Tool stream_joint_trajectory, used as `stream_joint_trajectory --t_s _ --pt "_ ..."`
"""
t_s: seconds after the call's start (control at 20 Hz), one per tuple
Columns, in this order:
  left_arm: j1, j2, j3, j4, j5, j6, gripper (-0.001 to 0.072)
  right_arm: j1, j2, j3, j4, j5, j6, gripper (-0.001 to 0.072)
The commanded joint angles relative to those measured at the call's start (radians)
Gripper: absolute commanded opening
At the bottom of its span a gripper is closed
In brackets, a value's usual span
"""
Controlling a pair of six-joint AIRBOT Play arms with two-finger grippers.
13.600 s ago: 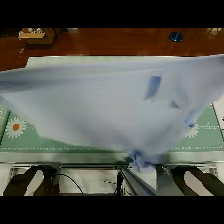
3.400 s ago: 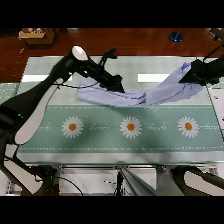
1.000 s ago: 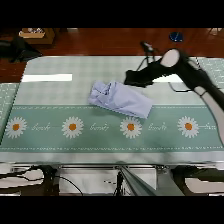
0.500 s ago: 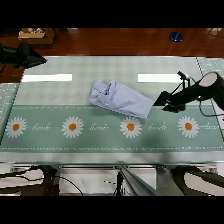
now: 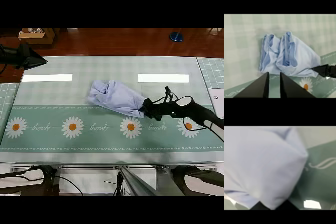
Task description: Fold the shirts.
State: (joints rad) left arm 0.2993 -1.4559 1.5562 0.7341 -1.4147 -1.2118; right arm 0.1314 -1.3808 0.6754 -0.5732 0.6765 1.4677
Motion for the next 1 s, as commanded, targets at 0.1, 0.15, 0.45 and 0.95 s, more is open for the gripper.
stream_joint_trajectory --t_s 0.1,0.15,0.45,0.95 --pt "0.000 0.000 0.000 0.000 -0.009 0.000 0.0192 -0.041 0.112 0.093 0.065 0.039 -0.170 0.0026" --pt "0.000 0.000 0.000 0.000 -0.009 0.000 0.0192 -0.095 0.179 0.129 0.013 0.096 -0.143 0.0027" --pt "0.000 -0.003 0.000 0.000 -0.006 0.000 0.0192 -0.558 0.498 0.382 -0.386 0.581 0.133 0.0027" --pt "0.006 -0.023 0.000 -0.001 0.045 0.000 0.0191 -1.138 0.565 0.465 -1.152 1.080 0.085 0.0026"
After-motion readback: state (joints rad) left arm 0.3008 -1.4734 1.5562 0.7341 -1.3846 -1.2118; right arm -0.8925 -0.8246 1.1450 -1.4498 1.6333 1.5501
